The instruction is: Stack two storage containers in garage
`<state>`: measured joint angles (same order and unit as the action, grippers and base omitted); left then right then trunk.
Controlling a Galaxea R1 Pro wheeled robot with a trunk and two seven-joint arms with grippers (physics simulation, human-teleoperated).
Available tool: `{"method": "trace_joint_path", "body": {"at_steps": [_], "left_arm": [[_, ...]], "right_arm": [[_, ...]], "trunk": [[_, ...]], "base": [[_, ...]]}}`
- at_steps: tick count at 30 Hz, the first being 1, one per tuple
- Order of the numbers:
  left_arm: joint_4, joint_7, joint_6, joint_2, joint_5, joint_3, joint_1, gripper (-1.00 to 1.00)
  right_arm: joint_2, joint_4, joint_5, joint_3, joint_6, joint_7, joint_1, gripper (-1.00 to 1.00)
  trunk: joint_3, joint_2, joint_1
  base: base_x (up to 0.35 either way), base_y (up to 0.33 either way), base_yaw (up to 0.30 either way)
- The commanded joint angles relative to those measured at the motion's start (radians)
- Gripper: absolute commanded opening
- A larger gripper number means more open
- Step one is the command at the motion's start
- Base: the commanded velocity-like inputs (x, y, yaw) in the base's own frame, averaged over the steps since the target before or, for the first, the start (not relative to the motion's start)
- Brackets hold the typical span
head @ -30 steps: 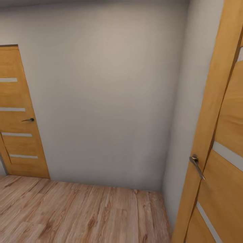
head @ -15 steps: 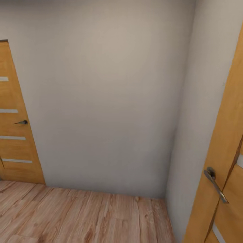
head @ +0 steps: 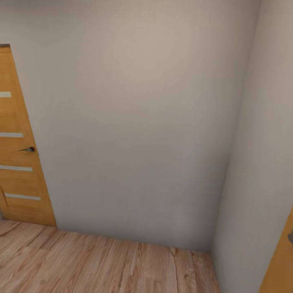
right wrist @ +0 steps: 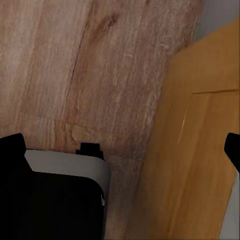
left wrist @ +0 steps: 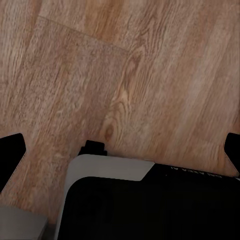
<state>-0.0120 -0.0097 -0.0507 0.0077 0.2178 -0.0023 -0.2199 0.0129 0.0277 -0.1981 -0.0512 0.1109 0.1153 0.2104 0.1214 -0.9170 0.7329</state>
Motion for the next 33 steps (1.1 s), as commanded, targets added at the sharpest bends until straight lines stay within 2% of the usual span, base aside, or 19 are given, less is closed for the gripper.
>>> {"method": "trace_joint_path", "body": {"at_steps": [1, 17, 33], "left_arm": [[0.001, -0.001, -0.003, 0.0, 0.006, -0.001, -0.001, 1.0], [0.001, -0.001, -0.003, 0.0, 0.006, -0.002, -0.001, 1.0], [0.001, -0.001, -0.003, 0.0, 0.006, -0.002, -0.001, 1.0]], "right_arm": [[0.0, 0.003, -0.009, -0.006, 0.005, 0.004, 0.001, 1.0], [0.001, 0.003, -0.01, -0.006, 0.004, 0.004, 0.001, 1.0], [0.001, 0.003, -0.012, -0.005, 0.004, 0.004, 0.001, 1.0]], "trunk": [[0.001, -0.001, 0.001], [0.001, -0.001, 0.001], [0.001, -0.001, 0.001]], "base": [[0.32, 0.084, 0.25], [0.313, 0.032, 0.267], [0.204, 0.0, 0.27]]}}
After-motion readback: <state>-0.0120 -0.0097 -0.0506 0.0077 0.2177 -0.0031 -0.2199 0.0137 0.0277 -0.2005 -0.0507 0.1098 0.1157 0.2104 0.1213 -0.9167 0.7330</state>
